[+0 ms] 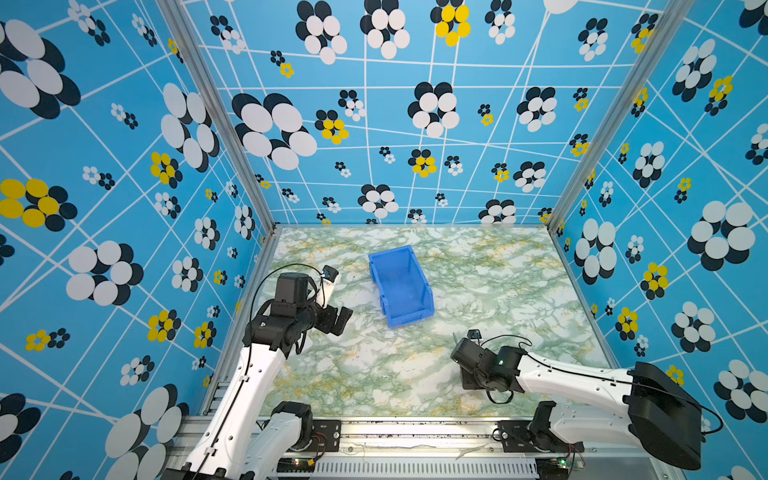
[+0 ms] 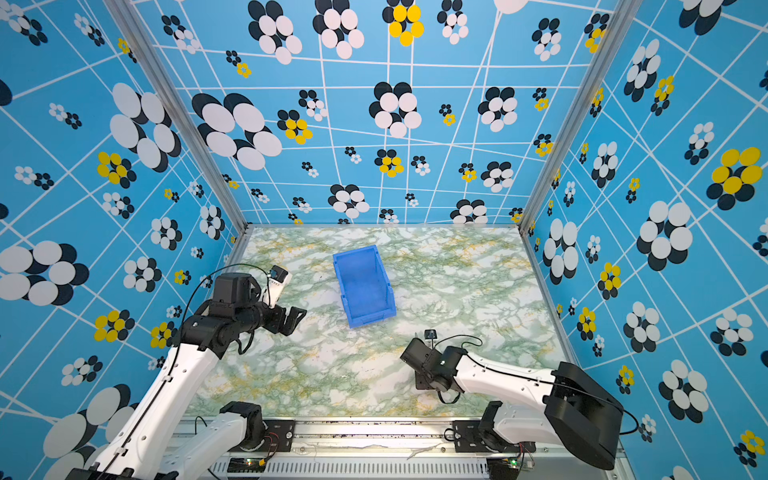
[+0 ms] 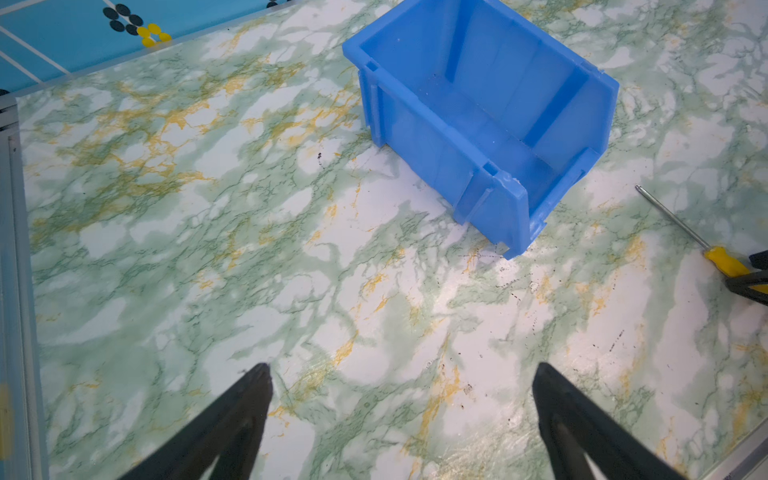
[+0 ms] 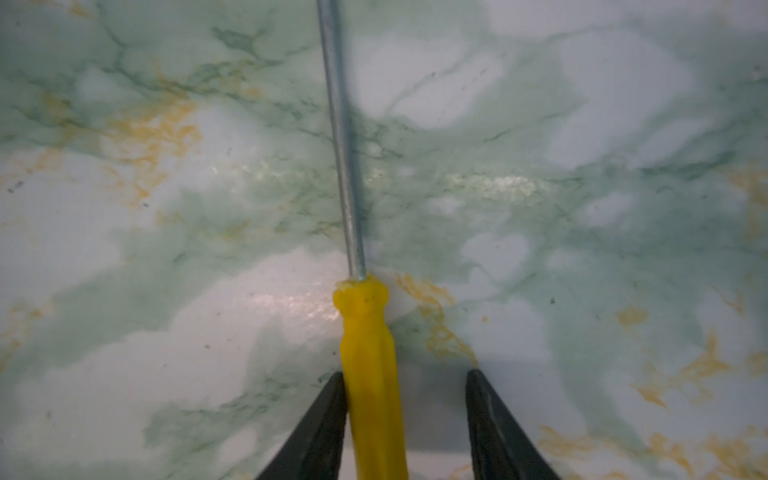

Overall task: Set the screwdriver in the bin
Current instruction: 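Close the right gripper on the yellow screwdriver handle and lift it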

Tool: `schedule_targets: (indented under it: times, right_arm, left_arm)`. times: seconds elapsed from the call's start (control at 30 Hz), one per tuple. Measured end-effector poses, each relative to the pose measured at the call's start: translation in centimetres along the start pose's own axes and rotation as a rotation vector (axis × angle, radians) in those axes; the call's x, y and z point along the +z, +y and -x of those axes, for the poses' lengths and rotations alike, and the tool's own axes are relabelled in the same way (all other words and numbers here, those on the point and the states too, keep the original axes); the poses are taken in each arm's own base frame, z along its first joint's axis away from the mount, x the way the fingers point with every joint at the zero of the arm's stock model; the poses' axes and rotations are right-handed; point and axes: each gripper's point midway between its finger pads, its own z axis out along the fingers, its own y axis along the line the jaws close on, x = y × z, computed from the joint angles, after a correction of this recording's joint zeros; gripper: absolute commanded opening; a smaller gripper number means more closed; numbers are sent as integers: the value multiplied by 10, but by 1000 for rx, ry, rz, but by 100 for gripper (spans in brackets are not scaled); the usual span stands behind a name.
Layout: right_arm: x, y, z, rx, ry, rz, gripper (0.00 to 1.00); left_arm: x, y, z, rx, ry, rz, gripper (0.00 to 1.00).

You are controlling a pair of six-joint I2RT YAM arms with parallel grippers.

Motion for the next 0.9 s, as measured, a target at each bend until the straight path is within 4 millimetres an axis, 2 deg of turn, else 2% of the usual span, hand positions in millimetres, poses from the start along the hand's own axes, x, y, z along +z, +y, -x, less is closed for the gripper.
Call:
schedule_targets:
  times: [0.47,0.67,0.9]
  right_arm:
    - [1,-1,1,-7,-11,-13,23]
    - [1,2,3,-9,-24,-3,19]
    - [1,5,5,-8,-35,11,15]
  left_arm:
    - [-4,-8,1,7,13,-20,99]
    - [-7,-8,7,10,4,-19,99]
    - [-3,-8,2,0,39,-26,99]
